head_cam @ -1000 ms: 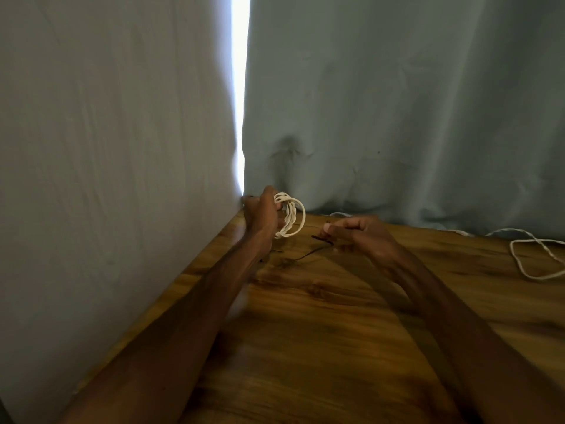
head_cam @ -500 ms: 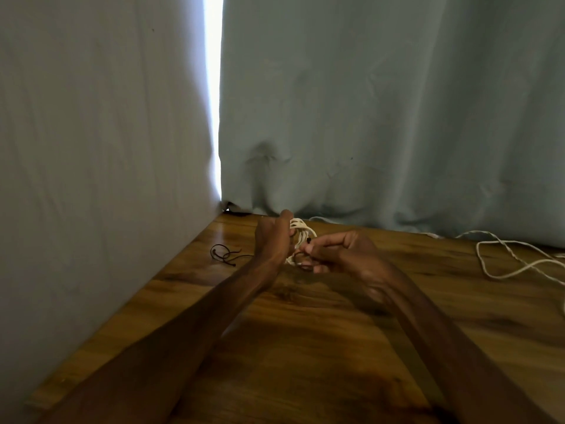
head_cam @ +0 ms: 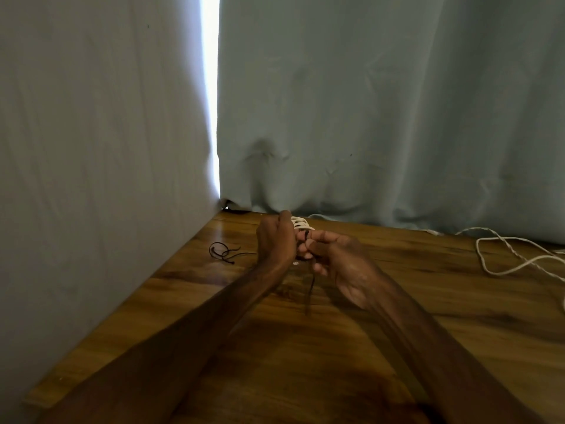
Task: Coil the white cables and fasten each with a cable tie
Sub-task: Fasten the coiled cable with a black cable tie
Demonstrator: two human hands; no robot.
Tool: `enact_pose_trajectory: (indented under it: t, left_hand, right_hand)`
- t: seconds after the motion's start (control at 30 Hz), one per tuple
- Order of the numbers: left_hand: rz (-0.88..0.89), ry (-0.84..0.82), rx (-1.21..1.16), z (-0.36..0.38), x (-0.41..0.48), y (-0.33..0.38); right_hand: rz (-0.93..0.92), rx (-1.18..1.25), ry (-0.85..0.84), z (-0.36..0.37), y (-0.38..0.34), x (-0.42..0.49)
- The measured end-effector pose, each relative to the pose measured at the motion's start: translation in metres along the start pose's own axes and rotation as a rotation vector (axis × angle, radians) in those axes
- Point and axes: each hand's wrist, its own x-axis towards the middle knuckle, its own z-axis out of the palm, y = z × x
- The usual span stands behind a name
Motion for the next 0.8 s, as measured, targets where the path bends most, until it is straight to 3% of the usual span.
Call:
enact_pose_trajectory:
  t: [0.27, 0.5, 0.63, 0.8]
  left_hand:
    - [0.139, 0.001, 0.003, 0.002, -0.003, -0.001]
    - [0.250, 0.001, 0.031, 0.002, 0.003, -0.009]
    - [0.268, -0.006, 0.033, 0.003, 0.005, -0.011]
    - [0.361, 0.014, 0.054, 0.008, 0.002, -0.011]
  right_hand:
    - [-0.071, -0.264, 0.211, 0.000, 0.011, 0.001]
    - [-0.005, -0.156, 0.206, 0.006, 0.014, 0.001]
    - [-0.056, -0.133, 0.249, 0.009, 0.011, -0.006]
    - [-0.161, -0.308, 0.337, 0.010, 0.012, -0.008]
